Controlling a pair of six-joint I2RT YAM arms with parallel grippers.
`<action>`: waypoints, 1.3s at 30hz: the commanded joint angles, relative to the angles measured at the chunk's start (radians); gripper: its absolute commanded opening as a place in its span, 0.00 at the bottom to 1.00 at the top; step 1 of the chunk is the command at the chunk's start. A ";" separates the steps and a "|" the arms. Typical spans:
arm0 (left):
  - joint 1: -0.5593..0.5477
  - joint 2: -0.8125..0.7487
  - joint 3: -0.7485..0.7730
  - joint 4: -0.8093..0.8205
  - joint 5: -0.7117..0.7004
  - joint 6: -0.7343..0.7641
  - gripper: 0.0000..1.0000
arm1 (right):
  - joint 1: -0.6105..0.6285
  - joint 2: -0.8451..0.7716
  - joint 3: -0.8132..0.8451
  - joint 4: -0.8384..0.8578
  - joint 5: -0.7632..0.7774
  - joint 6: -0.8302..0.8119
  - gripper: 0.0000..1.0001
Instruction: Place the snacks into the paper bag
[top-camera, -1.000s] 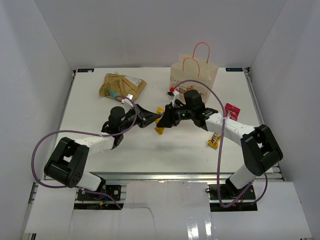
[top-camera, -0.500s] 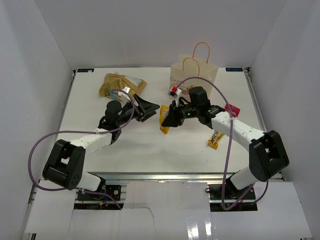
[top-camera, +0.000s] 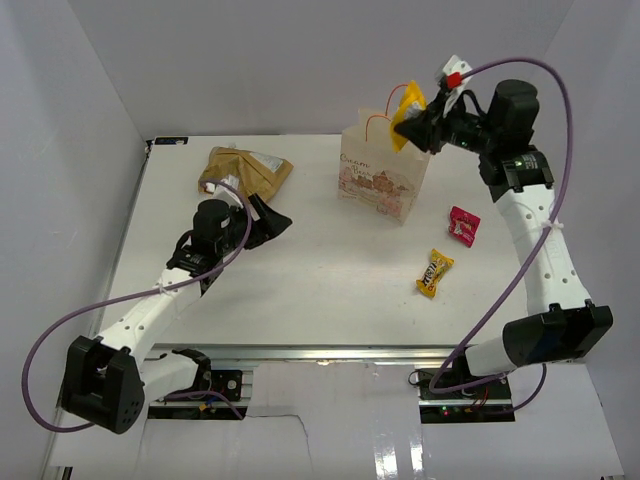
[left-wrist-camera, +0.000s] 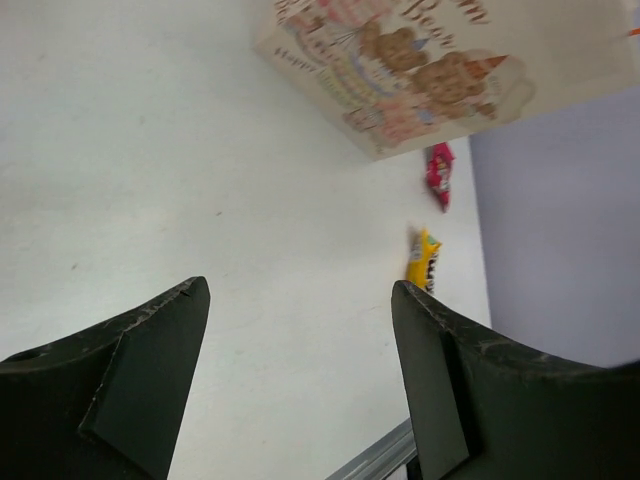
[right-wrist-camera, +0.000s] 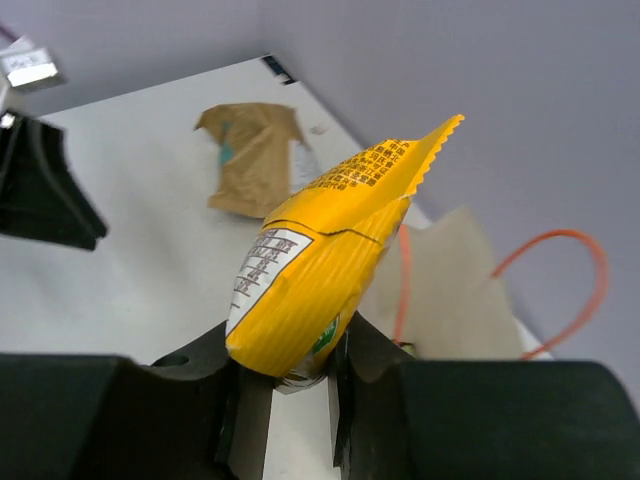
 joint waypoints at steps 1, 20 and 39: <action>0.002 -0.063 -0.051 -0.101 -0.069 0.042 0.84 | -0.046 0.038 0.111 -0.013 0.070 -0.027 0.11; 0.002 -0.140 -0.084 -0.150 -0.092 0.042 0.85 | -0.069 0.292 0.147 -0.065 0.247 -0.262 0.51; 0.002 -0.082 -0.112 -0.075 -0.004 0.056 0.86 | -0.274 0.186 -0.273 -0.258 0.837 0.096 0.83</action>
